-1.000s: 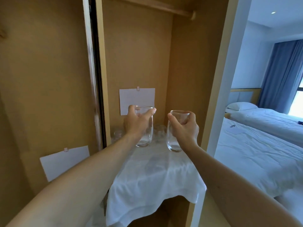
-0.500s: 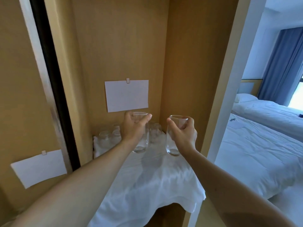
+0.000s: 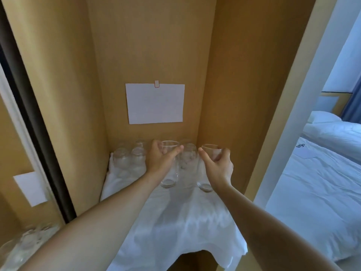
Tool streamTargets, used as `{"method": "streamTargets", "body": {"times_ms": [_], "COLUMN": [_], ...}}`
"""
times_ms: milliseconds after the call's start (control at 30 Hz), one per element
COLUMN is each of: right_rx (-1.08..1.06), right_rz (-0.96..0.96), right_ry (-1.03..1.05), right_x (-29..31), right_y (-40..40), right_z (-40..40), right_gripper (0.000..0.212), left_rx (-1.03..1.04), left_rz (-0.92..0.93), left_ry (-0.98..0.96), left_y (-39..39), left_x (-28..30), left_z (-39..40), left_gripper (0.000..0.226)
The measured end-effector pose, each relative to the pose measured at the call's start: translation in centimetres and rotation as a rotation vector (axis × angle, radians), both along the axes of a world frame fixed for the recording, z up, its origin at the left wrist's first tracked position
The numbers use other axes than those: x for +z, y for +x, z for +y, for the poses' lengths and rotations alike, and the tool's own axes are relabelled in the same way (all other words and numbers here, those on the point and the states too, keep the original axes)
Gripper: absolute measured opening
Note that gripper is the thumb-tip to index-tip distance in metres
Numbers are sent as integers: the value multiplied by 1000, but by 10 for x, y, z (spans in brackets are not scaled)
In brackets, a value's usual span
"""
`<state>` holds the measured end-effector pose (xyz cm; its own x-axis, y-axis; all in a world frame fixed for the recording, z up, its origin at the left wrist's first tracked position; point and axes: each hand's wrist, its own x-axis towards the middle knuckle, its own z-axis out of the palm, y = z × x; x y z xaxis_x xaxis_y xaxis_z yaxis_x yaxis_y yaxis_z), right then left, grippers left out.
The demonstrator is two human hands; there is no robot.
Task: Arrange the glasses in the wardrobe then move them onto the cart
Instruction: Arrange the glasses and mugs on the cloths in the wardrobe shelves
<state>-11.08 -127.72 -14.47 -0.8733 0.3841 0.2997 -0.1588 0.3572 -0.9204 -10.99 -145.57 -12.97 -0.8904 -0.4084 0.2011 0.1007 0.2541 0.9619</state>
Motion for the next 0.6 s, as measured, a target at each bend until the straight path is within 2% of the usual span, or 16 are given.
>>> {"method": "streamTargets", "body": {"times_ms": [133,333,467,600], "right_rx": [118,259,345,410], "right_rz": [-26,-87,-108,-155], "right_ry": [-11,-78,-98,-78], "right_x": [-13,-39,-59,-80], "right_y": [-29,-60,-76,-90], "right_z": [8,6,-2,-17], "right_gripper": [58,78,76,74], "left_rx": [60,172,233,312], "left_rz": [-20,-67,-88,-134], "left_ry": [18,32,54,63], "left_y": [-14,-35,-41,-38], "left_x": [-14,-38,-59,-79], "left_z": [9,14,12,1], "left_gripper": [76,72,65,77]}}
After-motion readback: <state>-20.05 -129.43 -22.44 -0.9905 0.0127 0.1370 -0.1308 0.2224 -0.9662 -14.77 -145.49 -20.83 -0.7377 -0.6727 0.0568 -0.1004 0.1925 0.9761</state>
